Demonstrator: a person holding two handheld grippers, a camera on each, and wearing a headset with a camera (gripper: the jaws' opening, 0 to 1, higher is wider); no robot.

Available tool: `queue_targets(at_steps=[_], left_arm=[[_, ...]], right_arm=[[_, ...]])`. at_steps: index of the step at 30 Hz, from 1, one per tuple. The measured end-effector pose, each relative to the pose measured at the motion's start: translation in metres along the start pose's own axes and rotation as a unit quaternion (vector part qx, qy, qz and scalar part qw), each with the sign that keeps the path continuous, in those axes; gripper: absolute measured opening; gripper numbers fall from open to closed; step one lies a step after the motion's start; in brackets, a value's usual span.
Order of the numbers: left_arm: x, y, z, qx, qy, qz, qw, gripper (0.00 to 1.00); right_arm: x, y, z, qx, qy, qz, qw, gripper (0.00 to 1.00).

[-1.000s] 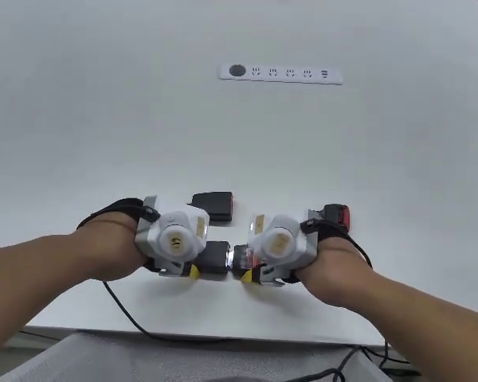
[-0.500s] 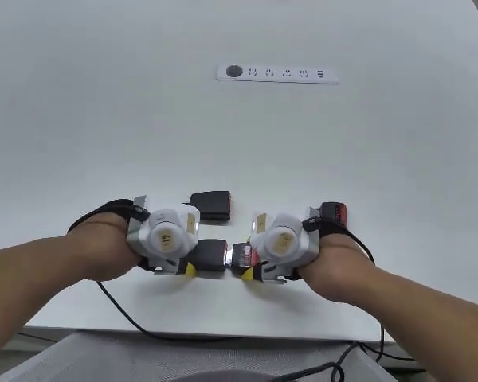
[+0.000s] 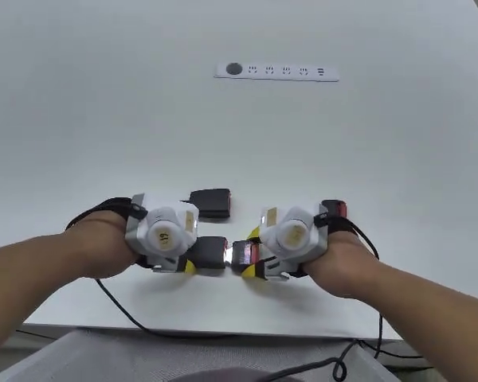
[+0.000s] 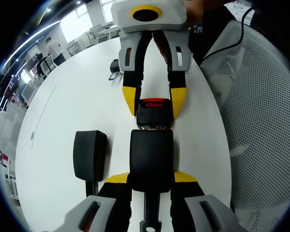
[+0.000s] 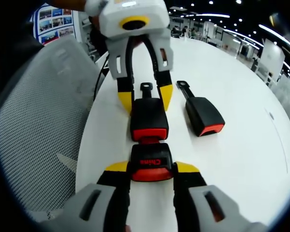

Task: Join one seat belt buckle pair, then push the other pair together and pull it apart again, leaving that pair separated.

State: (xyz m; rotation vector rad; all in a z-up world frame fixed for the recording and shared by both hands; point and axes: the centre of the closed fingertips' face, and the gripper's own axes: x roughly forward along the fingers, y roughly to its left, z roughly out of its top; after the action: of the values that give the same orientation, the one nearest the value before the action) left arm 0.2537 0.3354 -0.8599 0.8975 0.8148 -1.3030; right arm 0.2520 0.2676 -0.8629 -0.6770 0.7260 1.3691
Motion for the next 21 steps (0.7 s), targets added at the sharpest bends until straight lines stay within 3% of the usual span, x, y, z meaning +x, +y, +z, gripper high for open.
queue_targets(at_steps=[6, 10, 13, 18, 21], left_arm=[[0.000, 0.000, 0.001, -0.001, 0.008, 0.002, 1.0000, 0.33], [0.000, -0.001, -0.001, -0.027, 0.007, -0.003, 0.9996, 0.33], [-0.003, -0.001, -0.001, -0.001, 0.015, 0.001, 0.9999, 0.33], [-0.021, 0.002, 0.014, -0.016, -0.012, 0.010, 0.9997, 0.35], [-0.033, 0.005, 0.024, -0.008, -0.027, 0.020, 0.9994, 0.33]], right_arm=[[-0.001, 0.001, 0.000, -0.007, -0.001, -0.001, 1.0000, 0.35], [-0.001, 0.000, 0.000, -0.006, -0.001, -0.003, 1.0000, 0.36], [-0.002, 0.002, 0.000, -0.010, -0.001, 0.000, 0.9999, 0.38], [-0.013, 0.002, 0.011, -0.010, -0.020, -0.006, 0.9997, 0.38], [-0.023, 0.003, 0.021, -0.010, -0.035, -0.009, 0.9993, 0.38]])
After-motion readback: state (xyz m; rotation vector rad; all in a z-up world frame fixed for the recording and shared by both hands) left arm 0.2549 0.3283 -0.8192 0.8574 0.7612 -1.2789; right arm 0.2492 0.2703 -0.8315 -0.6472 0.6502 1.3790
